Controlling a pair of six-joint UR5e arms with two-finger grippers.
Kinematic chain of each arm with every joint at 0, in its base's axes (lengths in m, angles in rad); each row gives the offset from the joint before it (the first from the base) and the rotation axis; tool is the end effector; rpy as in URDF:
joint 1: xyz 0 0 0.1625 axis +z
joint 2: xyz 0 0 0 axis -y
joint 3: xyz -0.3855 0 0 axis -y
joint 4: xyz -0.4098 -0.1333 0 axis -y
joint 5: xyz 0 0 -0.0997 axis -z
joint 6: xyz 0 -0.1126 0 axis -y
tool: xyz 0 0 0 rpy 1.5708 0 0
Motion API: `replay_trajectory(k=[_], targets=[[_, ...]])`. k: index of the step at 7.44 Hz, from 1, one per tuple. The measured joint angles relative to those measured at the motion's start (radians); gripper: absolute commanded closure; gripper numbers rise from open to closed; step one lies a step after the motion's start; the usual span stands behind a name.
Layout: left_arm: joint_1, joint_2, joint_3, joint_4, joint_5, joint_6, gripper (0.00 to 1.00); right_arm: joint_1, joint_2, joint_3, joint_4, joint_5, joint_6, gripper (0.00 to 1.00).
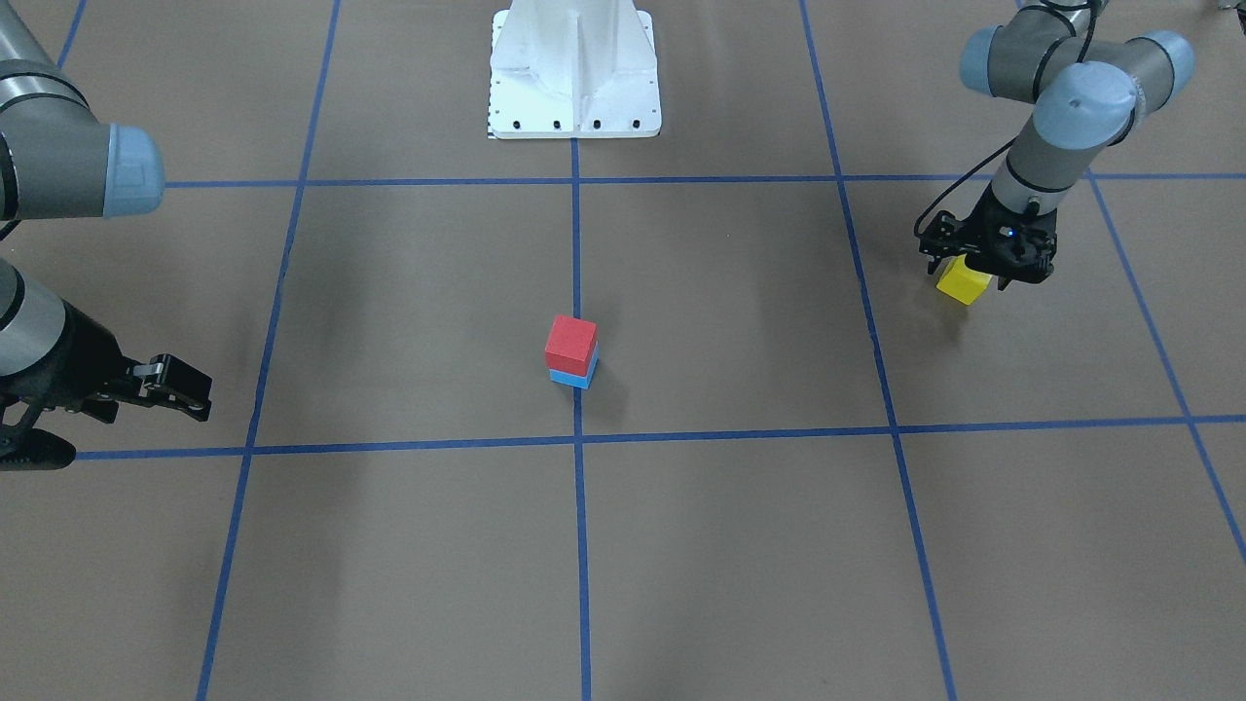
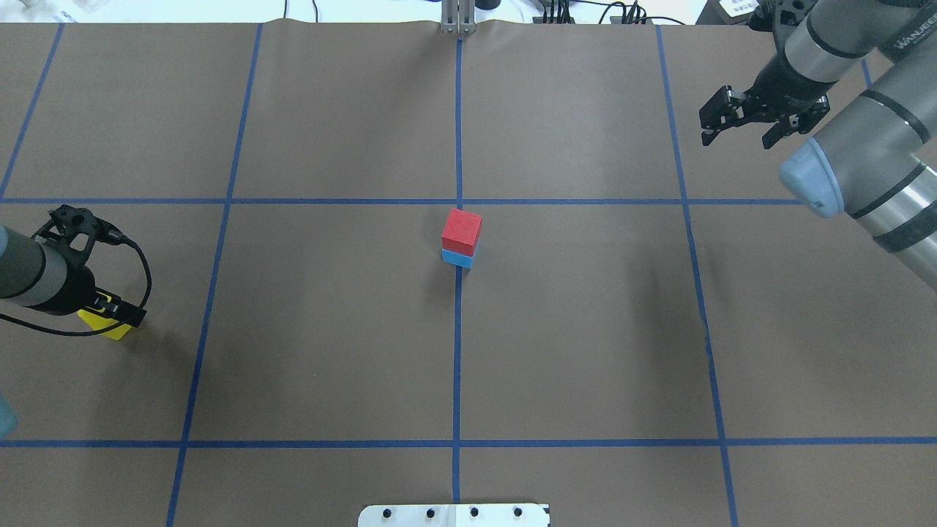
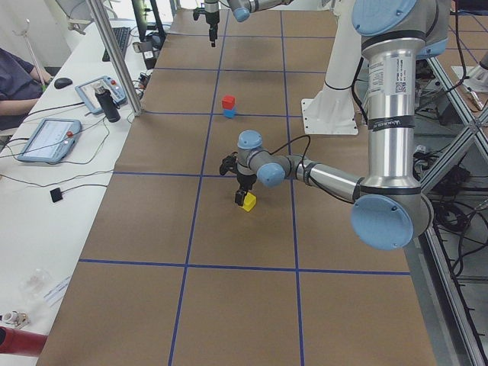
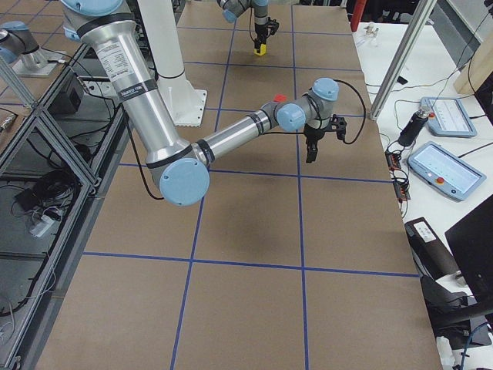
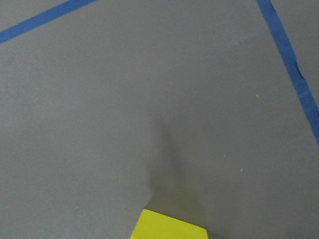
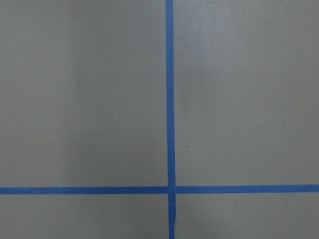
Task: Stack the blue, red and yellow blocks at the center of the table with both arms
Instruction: 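Lower the left gripper onto the yellow cube and close on it, then carry the yellow cube with the left gripper onto the red cube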
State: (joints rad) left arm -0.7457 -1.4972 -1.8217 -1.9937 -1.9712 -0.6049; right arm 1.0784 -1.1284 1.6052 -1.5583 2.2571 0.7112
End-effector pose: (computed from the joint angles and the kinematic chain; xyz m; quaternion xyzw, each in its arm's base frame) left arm 0.3183 -0.4157 0.5039 0.0942 0.3334 0.1613 0.9241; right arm -0.2565 -0.6092 0.3528 0.0032 -0.3982 0.0187 0.9171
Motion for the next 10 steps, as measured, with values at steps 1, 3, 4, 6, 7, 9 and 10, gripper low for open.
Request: replay_trajectory(k=[1, 3, 4, 6, 7, 9, 10], targets=[[0.007, 0.000, 0.004, 0.001, 0.000, 0.000, 0.30, 0.000, 0.000, 0.000, 0.000, 0.000, 0.000, 0.01], [0.014, 0.000, 0.004, 0.001, -0.001, -0.001, 0.96, -0.001, 0.001, 0.000, 0.000, -0.002, 0.002, 0.01], [0.015, 0.000, 0.002, 0.001, -0.001, -0.001, 1.00, -0.001, 0.001, 0.000, 0.000, -0.002, 0.003, 0.01], [0.015, 0.000, -0.014, 0.008, -0.013, -0.002, 1.00, -0.001, 0.001, 0.001, 0.000, -0.001, 0.005, 0.01], [0.013, -0.004, -0.042, 0.027, -0.042, -0.003, 1.00, -0.002, 0.002, 0.000, 0.000, -0.001, 0.004, 0.01], [0.010, -0.090, -0.131, 0.209, -0.084, -0.009, 1.00, -0.001, 0.003, 0.000, 0.000, 0.001, 0.001, 0.01], [0.010, -0.227, -0.168, 0.397, -0.091, -0.022, 1.00, -0.001, 0.004, 0.001, 0.000, 0.002, 0.000, 0.01]])
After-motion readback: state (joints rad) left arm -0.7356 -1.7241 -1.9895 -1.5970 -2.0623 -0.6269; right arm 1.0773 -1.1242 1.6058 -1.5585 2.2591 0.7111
